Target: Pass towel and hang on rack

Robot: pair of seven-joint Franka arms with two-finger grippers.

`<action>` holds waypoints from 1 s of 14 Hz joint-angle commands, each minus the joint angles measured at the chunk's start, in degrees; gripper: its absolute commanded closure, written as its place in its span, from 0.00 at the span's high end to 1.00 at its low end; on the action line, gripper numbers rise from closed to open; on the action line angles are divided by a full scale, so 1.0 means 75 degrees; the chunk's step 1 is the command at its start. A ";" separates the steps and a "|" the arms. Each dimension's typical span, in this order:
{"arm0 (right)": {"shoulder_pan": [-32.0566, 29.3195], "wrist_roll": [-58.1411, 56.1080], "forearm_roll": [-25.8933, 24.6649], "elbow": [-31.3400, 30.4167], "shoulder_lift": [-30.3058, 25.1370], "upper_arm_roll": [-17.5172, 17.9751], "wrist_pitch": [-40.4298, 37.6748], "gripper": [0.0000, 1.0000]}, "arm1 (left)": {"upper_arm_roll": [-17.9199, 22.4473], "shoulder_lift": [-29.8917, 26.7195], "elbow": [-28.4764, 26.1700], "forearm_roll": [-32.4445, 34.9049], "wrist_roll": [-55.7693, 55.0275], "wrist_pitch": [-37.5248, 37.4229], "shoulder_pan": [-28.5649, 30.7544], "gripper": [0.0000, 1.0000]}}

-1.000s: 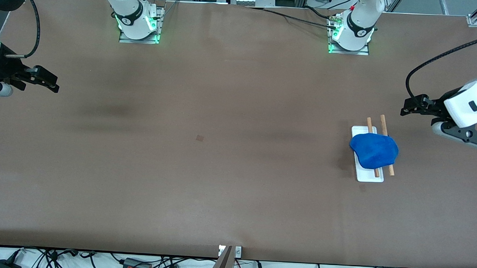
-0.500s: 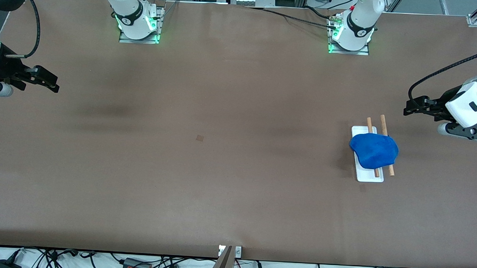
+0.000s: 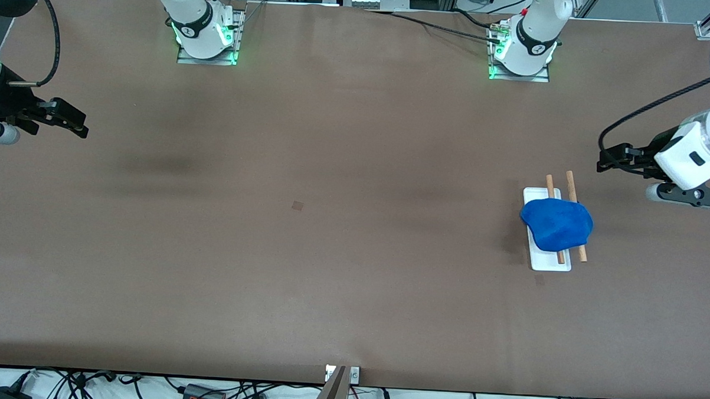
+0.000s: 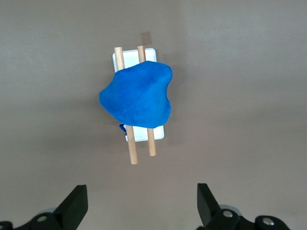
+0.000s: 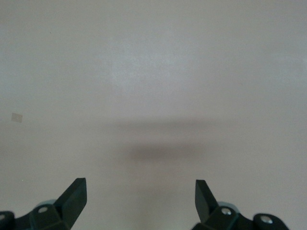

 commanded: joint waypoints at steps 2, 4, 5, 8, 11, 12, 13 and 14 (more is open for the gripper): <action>-0.0038 -0.0041 -0.0017 0.0007 -0.0026 0.0052 -0.0059 1.00 | 0.0109 -0.0373 -0.0217 0.0174 -0.0564 0.0096 -0.0254 1.00; -0.0027 -0.0041 -0.0017 0.0018 -0.0026 0.0052 -0.0035 1.00 | 0.0109 -0.0571 -0.0171 -0.0036 -0.1405 0.0132 -0.0254 1.00; -0.0027 -0.0041 -0.0017 0.0018 -0.0026 0.0052 -0.0035 1.00 | 0.0109 -0.0654 -0.0159 -0.0084 -0.1769 0.0120 -0.0242 1.00; -0.0027 -0.0041 -0.0017 0.0018 -0.0026 0.0052 -0.0024 1.00 | 0.0097 -0.0900 -0.0124 -0.0084 -0.1879 0.0120 -0.0254 1.00; -0.0038 -0.0041 -0.0017 0.0018 -0.0026 0.0052 -0.0012 1.00 | 0.0097 -0.1018 -0.0170 -0.0143 -0.1867 0.0062 -0.0265 1.00; -0.0027 -0.0041 -0.0017 0.0018 -0.0026 0.0052 -0.0012 1.00 | 0.0097 -0.1018 -0.0205 -0.0143 -0.1855 0.0062 -0.0254 1.00; -0.0027 -0.0041 -0.0017 0.0018 -0.0026 0.0052 -0.0012 1.00 | 0.0097 -0.1006 -0.0206 -0.0143 -0.1808 0.0108 -0.0254 1.00; -0.0027 -0.0041 -0.0017 0.0018 -0.0026 0.0052 -0.0012 1.00 | 0.0097 -0.0994 -0.0206 -0.0143 -0.1727 0.0120 -0.0254 1.00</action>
